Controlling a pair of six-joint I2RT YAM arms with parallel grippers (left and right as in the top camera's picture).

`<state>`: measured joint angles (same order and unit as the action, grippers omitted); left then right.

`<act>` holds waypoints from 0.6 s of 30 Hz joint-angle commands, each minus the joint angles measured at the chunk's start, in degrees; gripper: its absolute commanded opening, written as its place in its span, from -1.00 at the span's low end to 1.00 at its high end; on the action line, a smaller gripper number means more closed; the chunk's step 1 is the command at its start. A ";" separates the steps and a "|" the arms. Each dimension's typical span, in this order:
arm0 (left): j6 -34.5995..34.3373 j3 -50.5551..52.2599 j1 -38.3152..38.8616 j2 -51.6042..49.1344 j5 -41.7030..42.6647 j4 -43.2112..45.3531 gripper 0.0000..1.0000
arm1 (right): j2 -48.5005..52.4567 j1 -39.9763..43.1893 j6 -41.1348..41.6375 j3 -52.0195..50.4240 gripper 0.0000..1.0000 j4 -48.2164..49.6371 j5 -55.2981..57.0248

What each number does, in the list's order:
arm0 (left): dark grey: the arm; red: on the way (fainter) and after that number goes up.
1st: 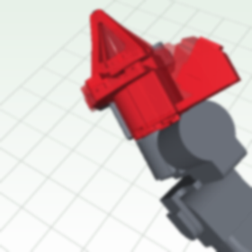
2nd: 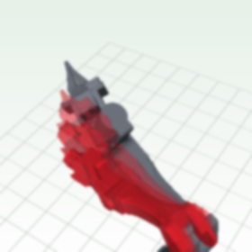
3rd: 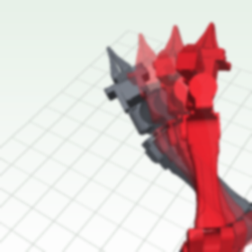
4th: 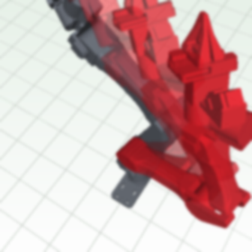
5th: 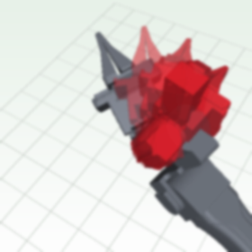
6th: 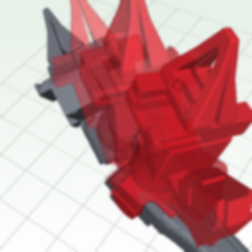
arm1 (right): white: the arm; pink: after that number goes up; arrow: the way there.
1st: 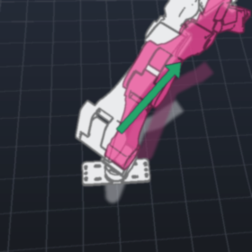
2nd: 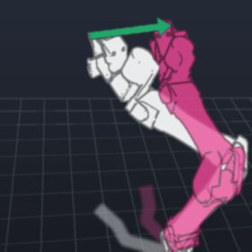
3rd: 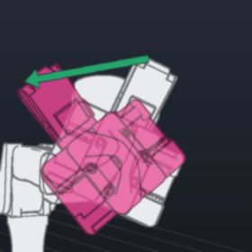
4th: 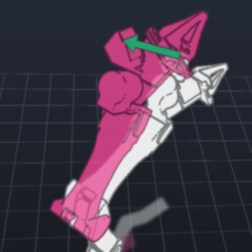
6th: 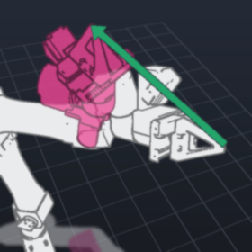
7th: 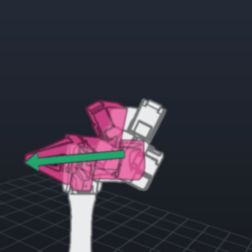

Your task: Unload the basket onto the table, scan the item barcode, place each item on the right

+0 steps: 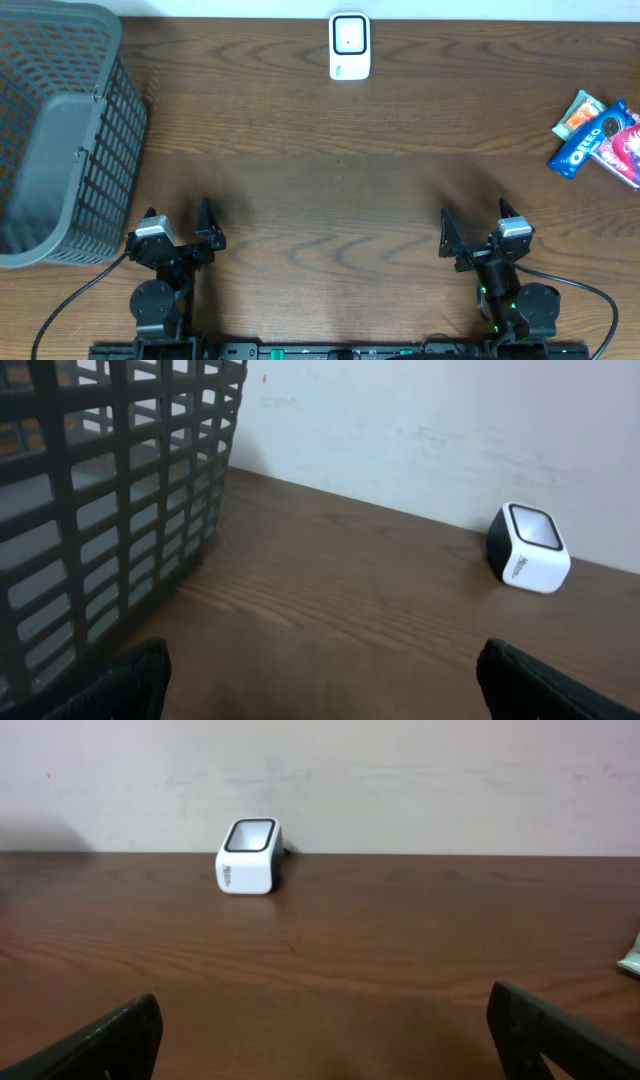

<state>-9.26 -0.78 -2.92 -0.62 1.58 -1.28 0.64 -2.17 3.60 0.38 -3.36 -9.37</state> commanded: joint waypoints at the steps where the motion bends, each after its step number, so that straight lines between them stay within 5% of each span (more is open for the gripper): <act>1: 2.25 0.55 -0.28 0.55 0.52 -2.78 0.96 | -0.35 -0.28 -0.48 -0.09 0.99 -0.26 0.07; 18: 7.08 0.55 -0.28 0.52 1.99 -2.58 0.96 | -0.35 -0.28 -0.48 -0.09 0.98 -0.26 0.07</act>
<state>-3.20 -0.89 -2.92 -0.62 3.09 -1.45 0.64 -2.17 3.60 0.38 -3.36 -9.37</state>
